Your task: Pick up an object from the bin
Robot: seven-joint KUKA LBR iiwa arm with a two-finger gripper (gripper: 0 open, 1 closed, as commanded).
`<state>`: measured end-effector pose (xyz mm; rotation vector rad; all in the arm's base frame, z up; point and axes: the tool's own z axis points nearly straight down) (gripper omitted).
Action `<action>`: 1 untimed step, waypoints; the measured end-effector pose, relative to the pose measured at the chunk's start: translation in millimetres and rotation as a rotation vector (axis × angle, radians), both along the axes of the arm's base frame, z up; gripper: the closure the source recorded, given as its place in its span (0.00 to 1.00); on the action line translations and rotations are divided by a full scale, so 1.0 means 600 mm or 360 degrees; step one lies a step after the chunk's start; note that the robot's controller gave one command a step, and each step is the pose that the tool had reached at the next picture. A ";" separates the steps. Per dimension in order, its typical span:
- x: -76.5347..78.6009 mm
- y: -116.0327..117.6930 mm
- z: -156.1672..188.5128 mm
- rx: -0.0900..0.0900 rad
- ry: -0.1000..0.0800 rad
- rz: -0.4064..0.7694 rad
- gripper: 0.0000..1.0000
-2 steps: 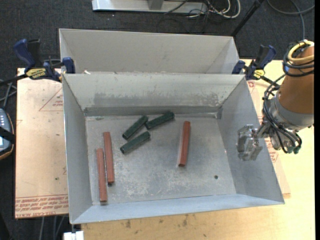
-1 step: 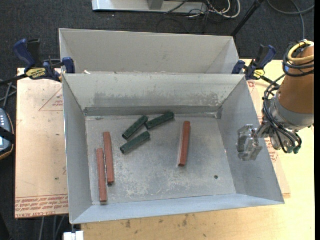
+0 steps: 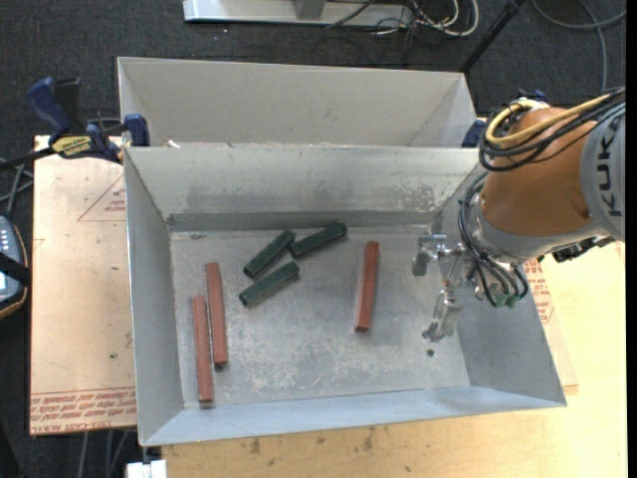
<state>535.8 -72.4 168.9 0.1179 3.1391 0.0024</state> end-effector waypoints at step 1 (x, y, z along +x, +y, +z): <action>0.000 -0.001 0.000 -0.0001 -0.0001 0.0000 0.00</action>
Offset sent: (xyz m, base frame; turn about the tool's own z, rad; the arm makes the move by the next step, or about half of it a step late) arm 0.0440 0.0736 -0.0491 -0.2525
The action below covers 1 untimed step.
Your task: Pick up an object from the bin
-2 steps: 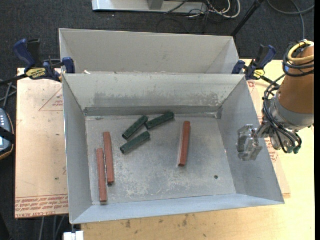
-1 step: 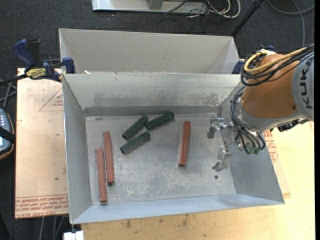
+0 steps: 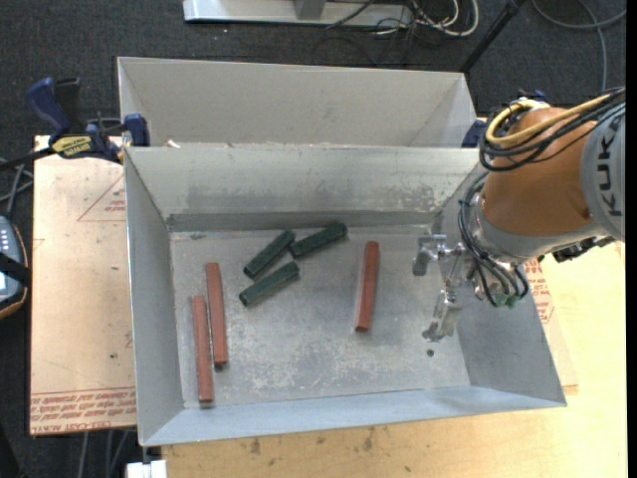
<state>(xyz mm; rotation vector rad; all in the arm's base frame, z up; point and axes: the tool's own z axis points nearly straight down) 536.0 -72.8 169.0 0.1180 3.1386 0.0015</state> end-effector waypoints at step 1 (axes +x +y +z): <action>0.034 0.047 -0.031 -0.0007 -0.0009 0.0163 0.00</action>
Offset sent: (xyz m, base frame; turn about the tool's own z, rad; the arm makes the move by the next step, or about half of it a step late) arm 0.0711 0.0961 -0.0034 -0.2409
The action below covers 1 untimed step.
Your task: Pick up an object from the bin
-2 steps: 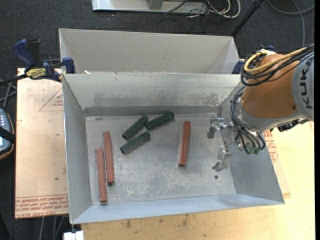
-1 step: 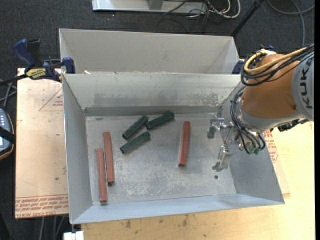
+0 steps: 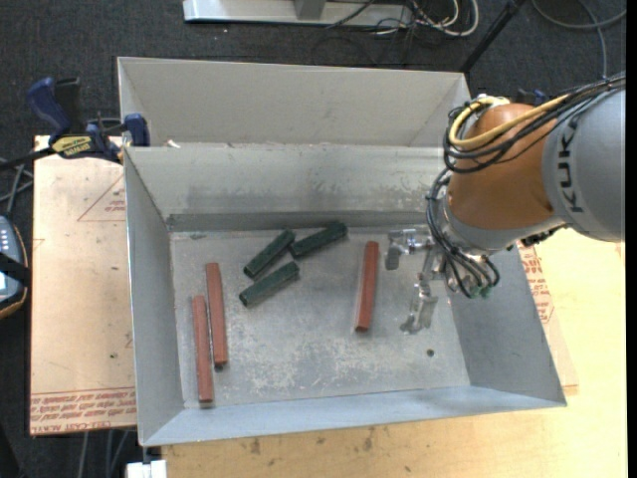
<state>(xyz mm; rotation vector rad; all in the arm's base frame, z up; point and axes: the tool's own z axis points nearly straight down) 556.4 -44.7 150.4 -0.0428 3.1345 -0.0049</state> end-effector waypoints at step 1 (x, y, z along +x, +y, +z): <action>0.080 0.110 0.020 0.0006 0.0011 0.0219 0.00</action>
Offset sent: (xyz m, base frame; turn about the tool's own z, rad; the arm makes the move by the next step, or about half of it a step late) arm 0.0827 0.0233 -0.0511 -0.1208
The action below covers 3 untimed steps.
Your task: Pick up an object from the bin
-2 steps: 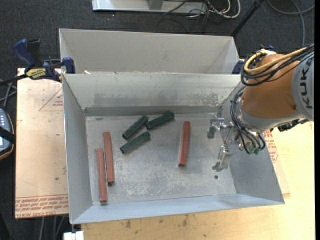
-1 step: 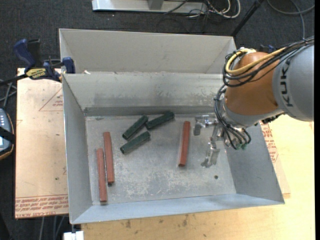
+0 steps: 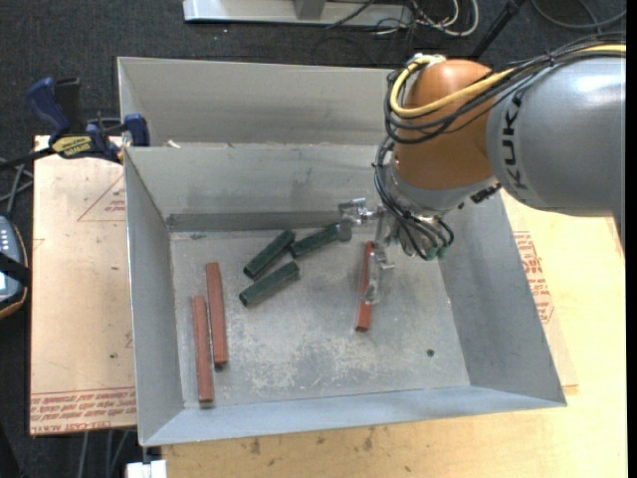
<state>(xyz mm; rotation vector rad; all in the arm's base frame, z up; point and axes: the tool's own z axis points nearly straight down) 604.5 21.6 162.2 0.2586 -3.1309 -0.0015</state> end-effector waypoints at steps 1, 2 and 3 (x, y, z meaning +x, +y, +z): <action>0.039 -0.030 -0.043 0.0004 -0.0021 -0.0010 0.00; -0.014 -0.057 -0.106 -0.0001 -0.0004 0.0179 0.00; -0.027 -0.100 -0.124 0.0003 0.0004 0.0580 0.00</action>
Offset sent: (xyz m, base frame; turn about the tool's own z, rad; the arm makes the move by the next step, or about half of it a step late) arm -0.0495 -0.0469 -0.0922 -0.2750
